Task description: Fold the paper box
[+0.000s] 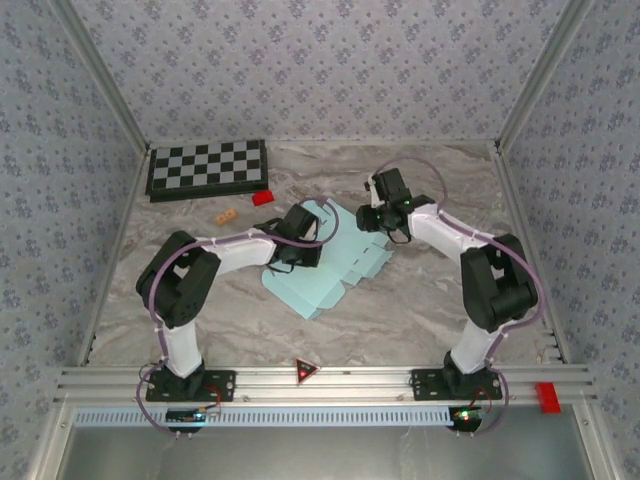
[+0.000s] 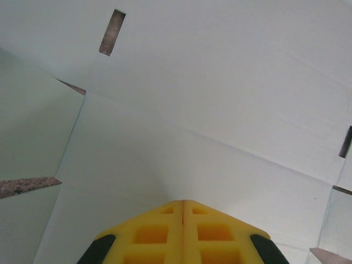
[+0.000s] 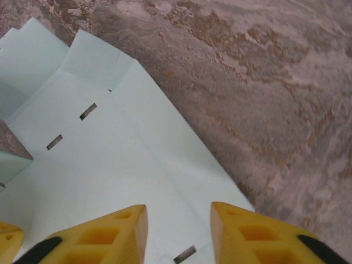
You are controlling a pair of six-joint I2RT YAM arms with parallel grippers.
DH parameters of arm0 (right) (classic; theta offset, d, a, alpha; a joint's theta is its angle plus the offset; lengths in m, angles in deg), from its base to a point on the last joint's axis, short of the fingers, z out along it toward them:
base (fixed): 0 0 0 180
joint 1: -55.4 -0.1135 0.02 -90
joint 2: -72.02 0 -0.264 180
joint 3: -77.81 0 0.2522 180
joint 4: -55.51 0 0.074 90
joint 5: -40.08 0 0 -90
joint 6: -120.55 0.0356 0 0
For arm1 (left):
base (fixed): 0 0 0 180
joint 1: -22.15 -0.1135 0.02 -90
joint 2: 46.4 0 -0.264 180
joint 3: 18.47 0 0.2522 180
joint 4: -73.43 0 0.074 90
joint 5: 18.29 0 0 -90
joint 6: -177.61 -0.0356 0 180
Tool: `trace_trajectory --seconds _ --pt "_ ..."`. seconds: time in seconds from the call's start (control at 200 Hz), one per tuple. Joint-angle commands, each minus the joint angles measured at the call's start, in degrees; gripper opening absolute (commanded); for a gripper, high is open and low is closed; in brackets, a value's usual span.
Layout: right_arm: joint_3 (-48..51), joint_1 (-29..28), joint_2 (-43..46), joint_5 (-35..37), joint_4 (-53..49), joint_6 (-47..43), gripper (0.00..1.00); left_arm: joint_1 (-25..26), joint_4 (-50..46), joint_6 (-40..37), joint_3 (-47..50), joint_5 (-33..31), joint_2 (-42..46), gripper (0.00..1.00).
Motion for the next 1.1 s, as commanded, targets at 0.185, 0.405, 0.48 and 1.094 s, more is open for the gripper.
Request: trace_trajectory --seconds 0.185,0.405,0.48,1.094 --pt "-11.37 4.56 -10.27 -10.55 -7.89 -13.53 0.5 0.17 2.36 3.64 4.18 -2.15 -0.7 0.0" --pt "-17.27 7.27 -16.6 -17.89 -10.96 -18.01 0.52 1.26 2.52 7.26 6.84 -4.18 -0.35 0.0" --pt "-19.32 7.63 -18.66 -19.81 -12.06 -19.01 0.52 1.83 2.54 8.15 7.25 -4.81 -0.52 0.0" --pt "-32.31 9.07 -29.83 -24.48 -25.48 -21.17 0.52 3.01 2.17 8.57 7.52 -5.9 -0.26 0.0"
